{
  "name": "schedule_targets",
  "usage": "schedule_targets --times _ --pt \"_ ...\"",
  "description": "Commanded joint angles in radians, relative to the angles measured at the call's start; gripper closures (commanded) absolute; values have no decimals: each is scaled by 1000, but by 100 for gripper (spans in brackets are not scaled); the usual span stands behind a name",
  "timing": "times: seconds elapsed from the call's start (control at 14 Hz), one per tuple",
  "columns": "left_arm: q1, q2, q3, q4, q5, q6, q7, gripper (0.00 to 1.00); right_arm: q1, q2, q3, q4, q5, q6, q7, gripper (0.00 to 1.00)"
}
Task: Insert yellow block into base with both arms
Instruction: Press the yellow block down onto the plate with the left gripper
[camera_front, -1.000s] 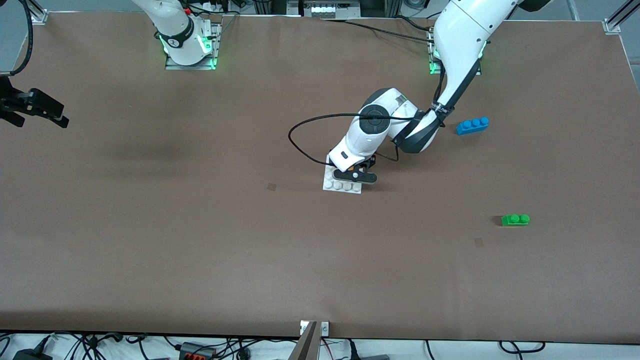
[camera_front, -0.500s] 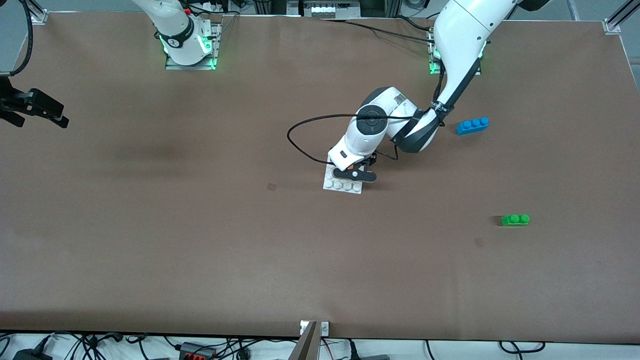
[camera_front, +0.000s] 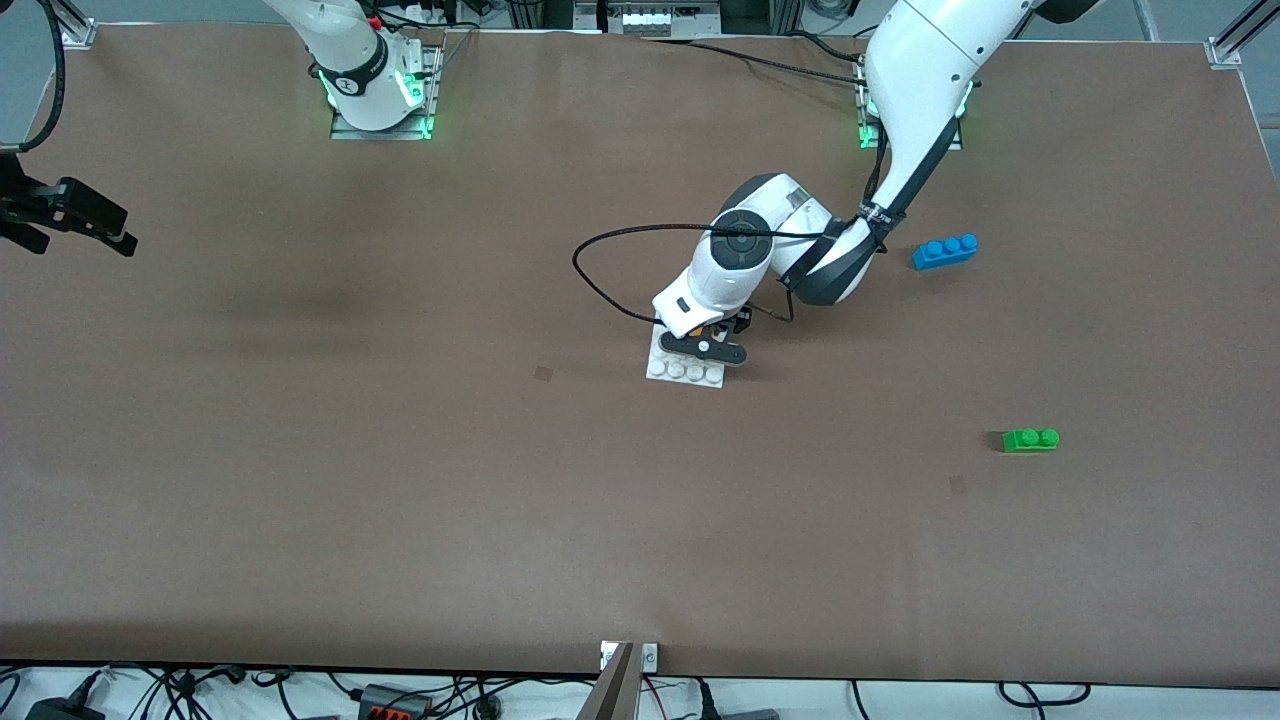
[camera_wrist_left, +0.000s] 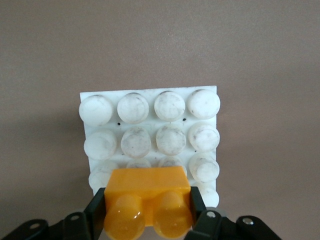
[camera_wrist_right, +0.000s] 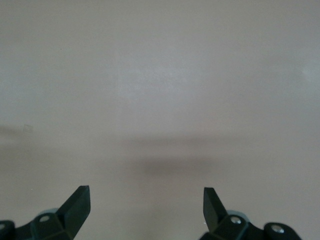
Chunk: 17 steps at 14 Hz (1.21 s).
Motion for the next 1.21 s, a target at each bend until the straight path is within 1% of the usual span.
schedule_targets --times 0.0,0.29,0.43,0.57,0.71,1.14 --pt "6 19 -4 26 12 -1 35 61 1 -5 -1 -6 2 2 14 0" --pt "1 32 -2 28 15 20 43 61 3 -5 -1 -6 2 2 14 0" --pt "1 35 -2 28 45 22 43 61 3 -5 -1 -6 2 2 14 0" --pt "-2 41 -2 28 47 22 43 61 3 -5 -1 -6 2 2 14 0" --pt "-2 55 -2 28 88 33 34 62 3 -5 -1 -6 2 2 14 0" --pt "-1 62 -2 28 91 43 44 62 -2 -4 -3 -6 2 2 14 0"
